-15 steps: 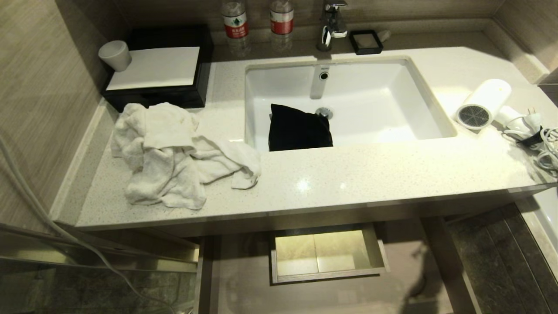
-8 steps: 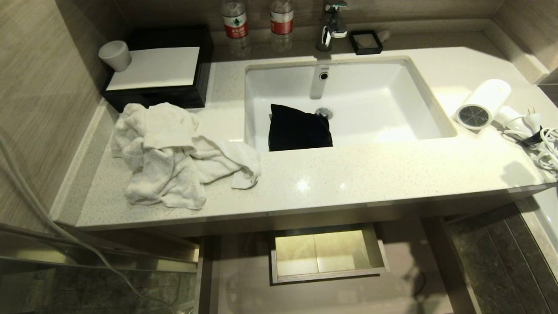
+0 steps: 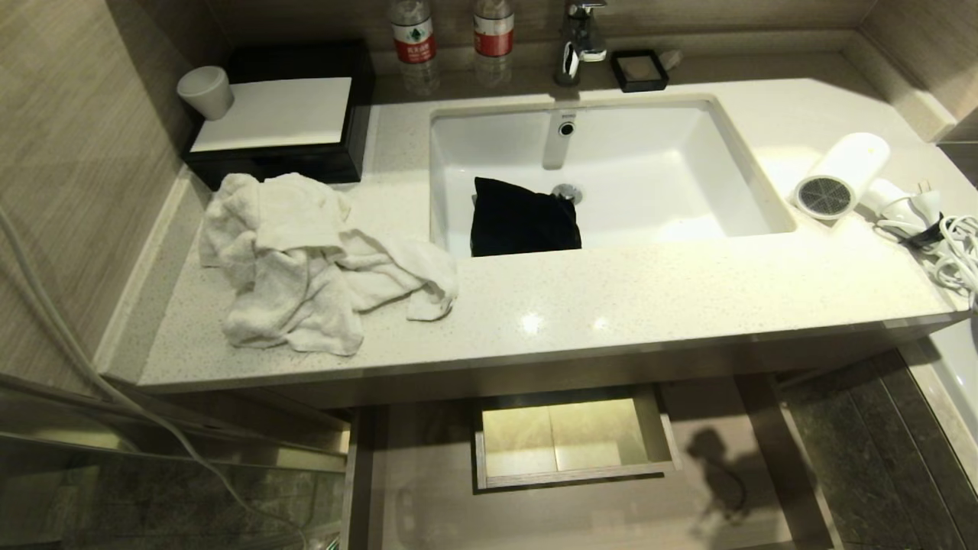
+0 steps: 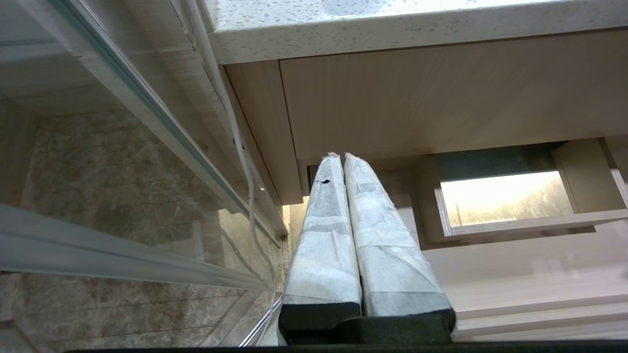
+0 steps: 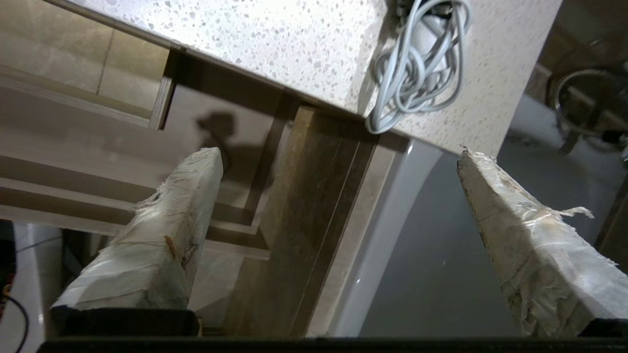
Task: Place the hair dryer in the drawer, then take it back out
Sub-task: Close the drawer
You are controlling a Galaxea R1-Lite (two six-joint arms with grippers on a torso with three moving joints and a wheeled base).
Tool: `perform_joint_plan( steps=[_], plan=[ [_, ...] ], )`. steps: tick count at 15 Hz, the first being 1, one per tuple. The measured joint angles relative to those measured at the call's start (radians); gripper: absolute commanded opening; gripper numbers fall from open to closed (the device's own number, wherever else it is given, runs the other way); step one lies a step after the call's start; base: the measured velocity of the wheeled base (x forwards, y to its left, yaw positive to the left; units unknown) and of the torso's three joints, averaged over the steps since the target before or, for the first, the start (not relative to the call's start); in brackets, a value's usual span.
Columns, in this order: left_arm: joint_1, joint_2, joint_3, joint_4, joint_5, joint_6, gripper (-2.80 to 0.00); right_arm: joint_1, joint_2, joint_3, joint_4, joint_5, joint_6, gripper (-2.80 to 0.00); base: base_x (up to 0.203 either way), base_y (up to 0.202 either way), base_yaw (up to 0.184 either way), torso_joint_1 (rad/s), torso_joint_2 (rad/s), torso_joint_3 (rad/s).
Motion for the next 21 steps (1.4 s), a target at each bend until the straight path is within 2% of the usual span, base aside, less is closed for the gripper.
perform_joint_plan(
  steps=[3, 5, 13, 17, 21],
  plan=[
    [0.0, 0.0, 0.0, 0.0, 0.0, 0.0, -2.8, 0.0, -0.025, 0.007, 0.001, 0.046, -0.063, 0.0, 0.0, 0.0, 0.0, 0.0, 0.0, 0.0],
    [0.0, 0.0, 0.0, 0.0, 0.0, 0.0, -2.8, 0.0, -0.035, 0.007, 0.038, 0.034, -0.082, 0.0, 0.0, 0.0, 0.0, 0.0, 0.0, 0.0],
    [0.0, 0.0, 0.0, 0.0, 0.0, 0.0, -2.8, -0.004, -0.033, -0.003, 0.034, 0.034, -0.088, 0.0, 0.0, 0.0, 0.0, 0.0, 0.0, 0.0],
    [0.0, 0.0, 0.0, 0.0, 0.0, 0.0, -2.8, -0.005, -0.033, 0.005, 0.021, 0.07, -0.055, 0.0, 0.0, 0.0, 0.0, 0.0, 0.0, 0.0],
    [0.0, 0.0, 0.0, 0.0, 0.0, 0.0, -2.8, -0.003, -0.034, 0.014, -0.018, 0.106, -0.087, 0.0, 0.0, 0.0, 0.0, 0.0, 0.0, 0.0]
  ],
)
